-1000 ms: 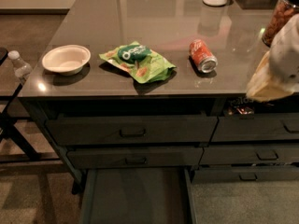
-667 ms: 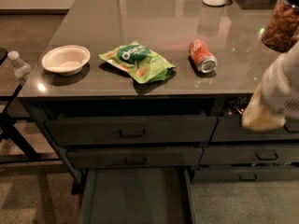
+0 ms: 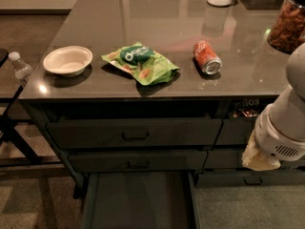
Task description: Close bottom drawer
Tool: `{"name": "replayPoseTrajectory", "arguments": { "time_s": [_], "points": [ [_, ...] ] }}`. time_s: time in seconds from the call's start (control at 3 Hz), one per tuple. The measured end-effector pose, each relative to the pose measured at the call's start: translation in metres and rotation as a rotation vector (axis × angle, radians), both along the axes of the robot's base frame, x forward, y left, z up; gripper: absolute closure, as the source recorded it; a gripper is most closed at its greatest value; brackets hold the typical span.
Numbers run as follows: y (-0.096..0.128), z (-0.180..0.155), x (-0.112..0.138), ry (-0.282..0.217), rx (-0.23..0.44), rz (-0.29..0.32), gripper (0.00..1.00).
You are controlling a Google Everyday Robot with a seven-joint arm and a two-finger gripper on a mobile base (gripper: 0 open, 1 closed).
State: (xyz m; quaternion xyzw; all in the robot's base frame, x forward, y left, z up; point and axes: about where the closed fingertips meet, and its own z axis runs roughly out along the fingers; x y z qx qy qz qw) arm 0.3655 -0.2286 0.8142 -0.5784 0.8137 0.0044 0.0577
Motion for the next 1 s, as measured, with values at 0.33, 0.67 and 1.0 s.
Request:
{"name": "replayPoseTrajectory", "arguments": {
  "time_s": [0.33, 0.67, 1.0],
  "points": [
    [0.000, -0.001, -0.001, 0.000, 0.002, 0.000, 1.00],
    [0.003, -0.041, -0.022, 0.071, 0.016, -0.019, 1.00],
    [0.010, -0.119, -0.060, 0.176, 0.040, -0.047, 1.00]
  ]
}}
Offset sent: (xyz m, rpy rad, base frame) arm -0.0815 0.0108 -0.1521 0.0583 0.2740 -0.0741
